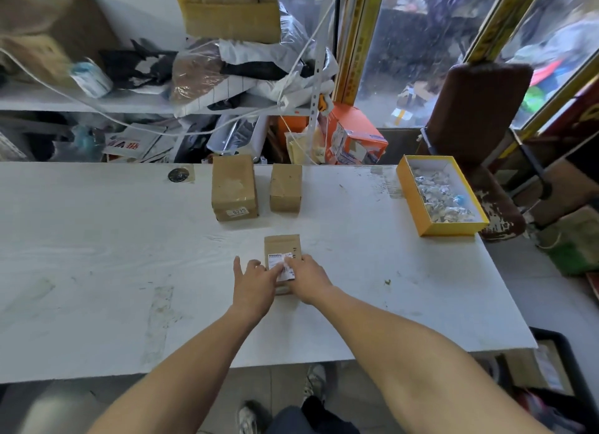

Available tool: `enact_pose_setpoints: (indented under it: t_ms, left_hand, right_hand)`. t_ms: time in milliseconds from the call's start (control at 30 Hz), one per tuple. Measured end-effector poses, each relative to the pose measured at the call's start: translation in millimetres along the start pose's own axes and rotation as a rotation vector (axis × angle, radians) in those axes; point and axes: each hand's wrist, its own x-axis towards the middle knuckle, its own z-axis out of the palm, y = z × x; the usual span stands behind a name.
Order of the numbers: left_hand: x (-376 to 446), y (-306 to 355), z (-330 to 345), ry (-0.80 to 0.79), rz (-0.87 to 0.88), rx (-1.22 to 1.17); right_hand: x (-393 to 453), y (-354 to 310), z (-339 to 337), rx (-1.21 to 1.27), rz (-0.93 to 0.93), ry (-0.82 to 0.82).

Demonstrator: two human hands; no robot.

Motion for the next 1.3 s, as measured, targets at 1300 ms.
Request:
enact_pose_setpoints:
  t_ms: [1300]
  left_hand:
    - [18.8,-53.5,23.7,-0.032,0.010,-0.602]
  right_hand:
    - [25.6,-2.3,16.9,0.205,-0.059,0.312]
